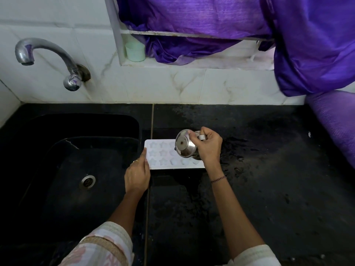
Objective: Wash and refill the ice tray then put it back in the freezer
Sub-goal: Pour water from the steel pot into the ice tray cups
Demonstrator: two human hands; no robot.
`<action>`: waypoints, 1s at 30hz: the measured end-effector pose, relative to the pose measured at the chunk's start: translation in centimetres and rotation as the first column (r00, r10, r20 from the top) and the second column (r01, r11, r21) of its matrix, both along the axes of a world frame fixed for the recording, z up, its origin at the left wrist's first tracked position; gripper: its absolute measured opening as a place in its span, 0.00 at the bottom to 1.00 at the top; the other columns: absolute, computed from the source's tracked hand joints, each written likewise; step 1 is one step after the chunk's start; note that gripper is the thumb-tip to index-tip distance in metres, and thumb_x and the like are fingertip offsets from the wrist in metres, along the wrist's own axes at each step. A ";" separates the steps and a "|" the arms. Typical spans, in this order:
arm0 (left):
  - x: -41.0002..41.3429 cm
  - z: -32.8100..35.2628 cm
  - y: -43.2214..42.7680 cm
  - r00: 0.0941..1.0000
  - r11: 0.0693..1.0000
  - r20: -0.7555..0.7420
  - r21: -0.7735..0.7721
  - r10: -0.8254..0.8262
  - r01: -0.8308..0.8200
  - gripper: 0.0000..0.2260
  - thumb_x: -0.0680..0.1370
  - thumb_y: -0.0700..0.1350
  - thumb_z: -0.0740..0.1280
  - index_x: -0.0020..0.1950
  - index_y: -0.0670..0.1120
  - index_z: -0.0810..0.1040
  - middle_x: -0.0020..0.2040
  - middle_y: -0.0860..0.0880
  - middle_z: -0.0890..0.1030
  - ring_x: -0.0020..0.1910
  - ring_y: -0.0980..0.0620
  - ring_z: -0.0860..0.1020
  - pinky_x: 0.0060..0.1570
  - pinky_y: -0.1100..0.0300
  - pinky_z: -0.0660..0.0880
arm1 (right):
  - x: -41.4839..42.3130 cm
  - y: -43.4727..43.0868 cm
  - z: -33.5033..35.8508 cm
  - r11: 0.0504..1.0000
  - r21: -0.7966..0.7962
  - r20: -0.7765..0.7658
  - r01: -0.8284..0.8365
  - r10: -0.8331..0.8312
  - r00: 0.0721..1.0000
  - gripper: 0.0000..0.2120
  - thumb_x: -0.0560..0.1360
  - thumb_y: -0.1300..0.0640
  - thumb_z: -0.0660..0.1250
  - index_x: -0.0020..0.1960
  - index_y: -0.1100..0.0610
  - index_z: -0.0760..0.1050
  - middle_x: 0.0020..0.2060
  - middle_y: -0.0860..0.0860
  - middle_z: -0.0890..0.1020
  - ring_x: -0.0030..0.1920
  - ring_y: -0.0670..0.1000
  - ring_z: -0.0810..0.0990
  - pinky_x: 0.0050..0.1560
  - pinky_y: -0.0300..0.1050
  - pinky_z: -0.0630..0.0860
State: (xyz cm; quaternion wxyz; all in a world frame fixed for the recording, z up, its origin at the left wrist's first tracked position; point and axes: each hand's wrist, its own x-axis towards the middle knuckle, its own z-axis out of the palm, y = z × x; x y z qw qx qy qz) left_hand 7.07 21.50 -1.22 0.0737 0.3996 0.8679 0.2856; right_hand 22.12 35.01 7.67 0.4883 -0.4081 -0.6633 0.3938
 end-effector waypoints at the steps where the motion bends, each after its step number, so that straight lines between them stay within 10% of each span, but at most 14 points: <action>1: 0.0 0.0 0.0 1.000 1.000 0.000 -0.001 0.000 0.000 0.20 0.82 0.43 0.55 0.75 0.49 0.63 0.44 0.42 0.79 0.43 0.45 0.77 0.45 0.52 0.73 | 0.0 0.0 0.0 1.000 0.016 0.011 -0.001 0.001 1.000 0.28 0.68 0.64 0.74 0.26 0.53 0.56 0.22 0.47 0.60 0.24 0.44 0.60 0.28 0.31 0.61; 11: -0.1 -0.1 0.1 1.000 1.000 0.000 -0.002 -0.003 0.003 0.21 0.81 0.42 0.55 0.75 0.49 0.63 0.43 0.42 0.79 0.42 0.45 0.77 0.44 0.53 0.71 | 0.2 0.0 -0.3 0.996 0.090 0.108 -0.023 0.013 0.994 0.28 0.68 0.62 0.74 0.25 0.48 0.55 0.22 0.46 0.61 0.31 0.64 0.74 0.31 0.50 0.71; 16: 0.0 0.0 0.1 1.000 1.000 0.001 -0.008 0.004 -0.004 0.21 0.81 0.43 0.55 0.75 0.49 0.63 0.44 0.41 0.79 0.43 0.44 0.77 0.44 0.53 0.71 | 0.2 -0.1 -0.3 0.987 0.152 0.173 -0.049 0.022 0.985 0.26 0.68 0.59 0.73 0.26 0.49 0.56 0.22 0.44 0.59 0.27 0.47 0.62 0.30 0.50 0.67; 30: 0.1 0.3 0.0 1.000 1.000 0.002 -0.014 0.009 -0.009 0.21 0.82 0.43 0.55 0.75 0.49 0.62 0.46 0.41 0.79 0.44 0.43 0.78 0.43 0.54 0.71 | 0.6 -0.1 -0.4 0.981 0.189 0.194 -0.036 -0.001 0.981 0.22 0.68 0.57 0.72 0.27 0.56 0.60 0.22 0.44 0.60 0.25 0.55 0.66 0.30 0.49 0.70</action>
